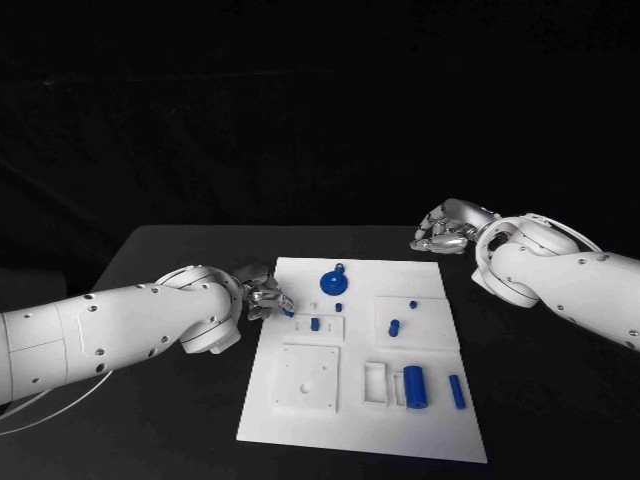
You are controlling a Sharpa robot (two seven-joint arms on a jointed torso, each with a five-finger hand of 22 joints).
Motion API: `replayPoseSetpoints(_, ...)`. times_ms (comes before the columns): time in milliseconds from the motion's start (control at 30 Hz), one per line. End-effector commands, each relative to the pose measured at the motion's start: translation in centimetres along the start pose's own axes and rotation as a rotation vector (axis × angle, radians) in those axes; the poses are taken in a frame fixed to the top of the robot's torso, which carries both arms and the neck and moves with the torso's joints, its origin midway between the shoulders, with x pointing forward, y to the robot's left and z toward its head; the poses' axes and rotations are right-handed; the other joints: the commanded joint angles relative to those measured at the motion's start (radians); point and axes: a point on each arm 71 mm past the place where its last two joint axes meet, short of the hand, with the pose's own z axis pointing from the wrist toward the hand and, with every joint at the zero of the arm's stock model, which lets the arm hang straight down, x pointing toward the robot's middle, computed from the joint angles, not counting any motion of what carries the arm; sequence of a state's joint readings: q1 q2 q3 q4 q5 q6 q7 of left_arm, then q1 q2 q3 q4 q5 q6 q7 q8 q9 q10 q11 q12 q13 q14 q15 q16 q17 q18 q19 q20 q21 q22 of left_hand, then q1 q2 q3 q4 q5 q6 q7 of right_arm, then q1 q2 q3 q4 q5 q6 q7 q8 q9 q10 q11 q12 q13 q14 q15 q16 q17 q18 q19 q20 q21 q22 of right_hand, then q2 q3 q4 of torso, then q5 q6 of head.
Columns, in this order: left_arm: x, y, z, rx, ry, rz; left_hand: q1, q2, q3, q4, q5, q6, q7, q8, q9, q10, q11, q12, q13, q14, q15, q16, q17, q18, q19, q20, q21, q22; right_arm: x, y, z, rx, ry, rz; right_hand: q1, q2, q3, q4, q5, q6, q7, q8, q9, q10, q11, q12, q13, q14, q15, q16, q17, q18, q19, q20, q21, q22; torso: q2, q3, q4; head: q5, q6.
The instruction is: Assemble the parts on the task board
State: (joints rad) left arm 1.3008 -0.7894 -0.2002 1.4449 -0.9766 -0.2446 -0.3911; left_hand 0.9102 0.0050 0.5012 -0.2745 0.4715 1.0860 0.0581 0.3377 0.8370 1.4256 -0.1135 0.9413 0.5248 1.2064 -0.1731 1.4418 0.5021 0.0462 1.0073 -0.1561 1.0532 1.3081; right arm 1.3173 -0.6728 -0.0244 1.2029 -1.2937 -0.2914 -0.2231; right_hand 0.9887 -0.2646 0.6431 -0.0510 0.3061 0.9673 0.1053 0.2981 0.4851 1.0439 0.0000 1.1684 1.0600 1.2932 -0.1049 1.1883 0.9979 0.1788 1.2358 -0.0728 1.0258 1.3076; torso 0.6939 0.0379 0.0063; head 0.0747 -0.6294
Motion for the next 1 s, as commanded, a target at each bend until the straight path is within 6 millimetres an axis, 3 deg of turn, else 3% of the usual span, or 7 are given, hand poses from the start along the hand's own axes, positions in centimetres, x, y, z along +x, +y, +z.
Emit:
replayPoseSetpoints(33, 0.3, 0.1, -0.4, -0.012, -0.051, 0.021, 0.010, 0.002, 0.004, -0.009, 0.007, 0.150, -0.077, 0.006, 0.096, -0.003, -0.015, 0.017, 0.010, 0.057, -0.057, 0.011, 0.006, 0.016, 0.012, -0.122, 0.010, 0.015, 0.1, 0.1, 0.0, -0.008, 0.014, -0.003, -0.011, 0.000, -0.005, 0.002, 0.008, 0.002, 0.008, -0.003, 0.001, -0.008, 0.001, 0.002, -0.002, -0.003, -0.003, -0.006, 0.001, 0.083, -0.005, -0.001, -0.006, 0.010, 0.000, -0.0010, -0.0003, 0.002, -0.002)
replayPoseSetpoints(267, 1.5, 0.0, -0.7, 0.001, -0.053, 0.037, 0.012, 0.000, 0.005, -0.010, 0.024, 0.152, -0.088, 0.010, 0.116, -0.018, -0.027, 0.072, 0.055, 0.066, -0.071, 0.041, 0.031, 0.031, 0.041, -0.124, 0.035, 0.019, 0.1, 0.1, 0.0, -0.009, 0.014, -0.003, -0.012, 0.000, -0.005, 0.002, 0.010, 0.002, 0.008, -0.003, 0.002, -0.008, 0.001, 0.002, -0.002, -0.004, -0.003, -0.006, 0.002, 0.083, -0.005, -0.001, -0.006, 0.011, 0.001, -0.0026, -0.0008, 0.004, -0.003)
replayPoseSetpoints(1000, 2.6, -0.6, -0.9, 0.021, -0.032, 0.047, 0.000, 0.001, 0.006, -0.004, 0.048, 0.163, -0.092, 0.023, 0.126, -0.021, -0.031, 0.096, 0.071, 0.069, -0.074, 0.058, 0.049, 0.038, 0.045, -0.122, 0.046, 0.019, 0.1, 0.0, 0.0, -0.008, 0.015, -0.003, -0.013, 0.000, -0.005, 0.002, 0.015, 0.002, 0.008, -0.003, 0.002, -0.008, 0.001, 0.002, -0.002, -0.004, -0.003, -0.006, 0.002, 0.083, -0.005, -0.001, -0.006, 0.011, 0.002, -0.0027, -0.0017, 0.003, -0.007)
